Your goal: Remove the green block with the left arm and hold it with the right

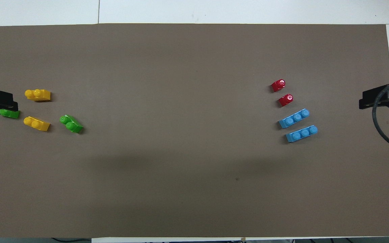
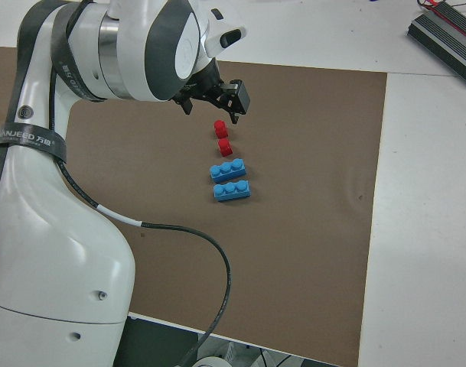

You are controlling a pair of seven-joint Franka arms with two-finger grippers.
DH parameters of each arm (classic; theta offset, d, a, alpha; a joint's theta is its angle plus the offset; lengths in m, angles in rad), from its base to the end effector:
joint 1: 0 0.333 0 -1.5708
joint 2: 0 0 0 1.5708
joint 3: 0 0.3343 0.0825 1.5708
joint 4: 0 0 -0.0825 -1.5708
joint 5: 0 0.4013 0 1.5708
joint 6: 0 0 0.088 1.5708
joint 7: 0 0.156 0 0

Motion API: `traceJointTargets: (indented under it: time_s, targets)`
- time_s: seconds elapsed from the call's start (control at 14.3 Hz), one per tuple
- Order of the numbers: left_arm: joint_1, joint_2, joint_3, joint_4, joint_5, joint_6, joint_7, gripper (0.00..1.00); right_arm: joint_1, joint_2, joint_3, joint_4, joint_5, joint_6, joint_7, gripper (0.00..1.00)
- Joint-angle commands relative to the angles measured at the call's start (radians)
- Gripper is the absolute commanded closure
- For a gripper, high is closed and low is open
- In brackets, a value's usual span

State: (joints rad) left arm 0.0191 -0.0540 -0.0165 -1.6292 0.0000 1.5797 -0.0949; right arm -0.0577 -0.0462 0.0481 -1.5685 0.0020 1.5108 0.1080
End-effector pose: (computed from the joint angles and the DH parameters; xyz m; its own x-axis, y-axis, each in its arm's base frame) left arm 0.5547 0.0012 0.5964 0.9952 0.0974 0.0046 0.0974 -0.9952 -0.0005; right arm 0.5500 -0.0044 0.6156 0.9930 -0.1173 -0.0115 -0.1173 -0.9931 0.0015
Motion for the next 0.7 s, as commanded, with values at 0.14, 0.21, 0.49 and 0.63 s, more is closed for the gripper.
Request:
traceJointTargets:
  time_s: [0.14,0.21,0.49,0.63]
  targets:
    - [0.001,0.005,0.000,0.011,-0.002,0.005,0.015,0.00,-0.002,0.003,0.001,0.018,-0.020,-0.018,0.015,0.00]
    - [0.001,0.005,0.000,0.011,-0.002,0.006,0.015,0.00,-0.001,0.002,0.001,0.018,-0.022,-0.018,0.015,0.00]
    - [0.001,0.003,0.001,0.011,-0.002,0.005,0.014,0.00,-0.004,0.002,0.001,0.018,-0.024,-0.018,-0.002,0.00]
    - [0.001,0.005,0.001,0.011,-0.002,0.005,0.014,0.00,-0.007,0.000,0.001,0.016,-0.024,-0.018,-0.022,0.00]
